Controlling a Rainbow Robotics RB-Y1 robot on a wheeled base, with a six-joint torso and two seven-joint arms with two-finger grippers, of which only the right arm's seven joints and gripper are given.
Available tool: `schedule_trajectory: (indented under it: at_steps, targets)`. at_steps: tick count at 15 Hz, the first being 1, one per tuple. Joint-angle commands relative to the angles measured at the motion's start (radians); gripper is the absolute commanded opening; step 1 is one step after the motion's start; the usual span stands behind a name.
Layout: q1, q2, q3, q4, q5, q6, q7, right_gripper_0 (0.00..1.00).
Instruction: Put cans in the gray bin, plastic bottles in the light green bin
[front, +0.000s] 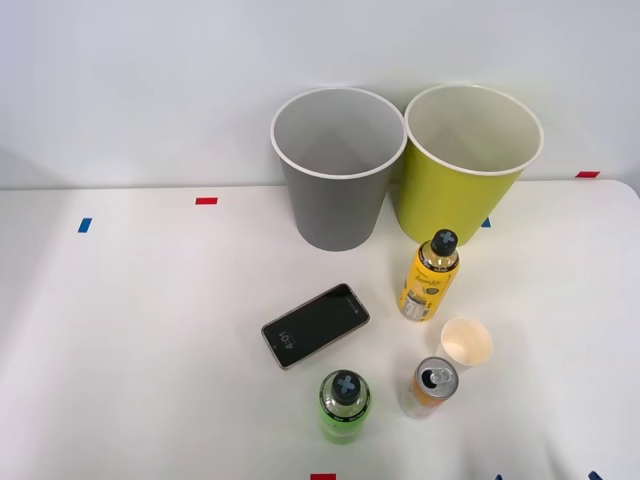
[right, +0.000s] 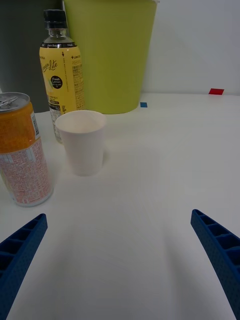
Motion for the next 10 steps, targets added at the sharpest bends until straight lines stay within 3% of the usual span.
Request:
schedule_trajectory:
  at_steps: [1, 10]
  targets:
    - [0.0, 0.0, 0.0, 0.0, 0.0, 0.0, 0.0, 1.0]
    - [0.0, 0.0, 0.0, 0.0, 0.0, 0.0, 0.0, 1.0]
